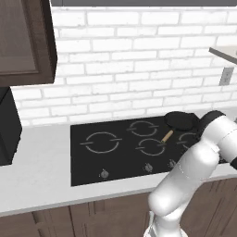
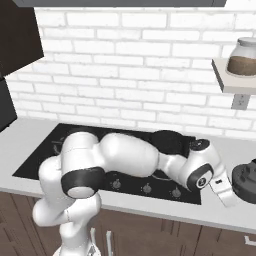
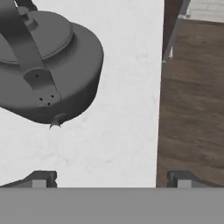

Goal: Pick the kettle from the counter and place it on a stove burner. Then turn the burner on.

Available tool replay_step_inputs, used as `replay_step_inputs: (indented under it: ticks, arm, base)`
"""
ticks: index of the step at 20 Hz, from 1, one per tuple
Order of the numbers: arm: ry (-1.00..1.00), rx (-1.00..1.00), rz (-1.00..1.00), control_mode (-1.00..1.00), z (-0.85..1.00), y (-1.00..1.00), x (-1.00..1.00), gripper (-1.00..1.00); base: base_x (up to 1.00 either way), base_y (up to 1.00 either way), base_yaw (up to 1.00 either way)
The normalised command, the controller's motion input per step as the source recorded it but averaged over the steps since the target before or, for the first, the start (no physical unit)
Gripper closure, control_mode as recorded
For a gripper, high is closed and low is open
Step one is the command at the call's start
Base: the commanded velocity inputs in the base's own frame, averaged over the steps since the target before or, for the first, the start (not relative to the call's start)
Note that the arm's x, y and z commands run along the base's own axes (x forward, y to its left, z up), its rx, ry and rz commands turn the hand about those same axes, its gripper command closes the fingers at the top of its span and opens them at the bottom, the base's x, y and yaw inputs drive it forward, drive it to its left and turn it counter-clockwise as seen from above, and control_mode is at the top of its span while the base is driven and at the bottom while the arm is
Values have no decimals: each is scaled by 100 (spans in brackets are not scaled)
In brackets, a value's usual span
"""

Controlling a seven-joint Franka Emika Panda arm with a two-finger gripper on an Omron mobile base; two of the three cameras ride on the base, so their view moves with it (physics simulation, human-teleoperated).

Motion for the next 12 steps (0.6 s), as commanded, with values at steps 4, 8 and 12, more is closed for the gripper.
replay_step_inputs:
  ticks: [4, 8, 12]
  arm:
    - [6, 6, 0, -100, 18, -28, 5, -100]
    - [12, 4, 0, -100, 47, -9, 10, -100]
    - [17, 2, 0, -100, 52, 0, 8, -100]
  base:
    - [0, 0, 0]
    - [0, 0, 0]
    - [0, 0, 0]
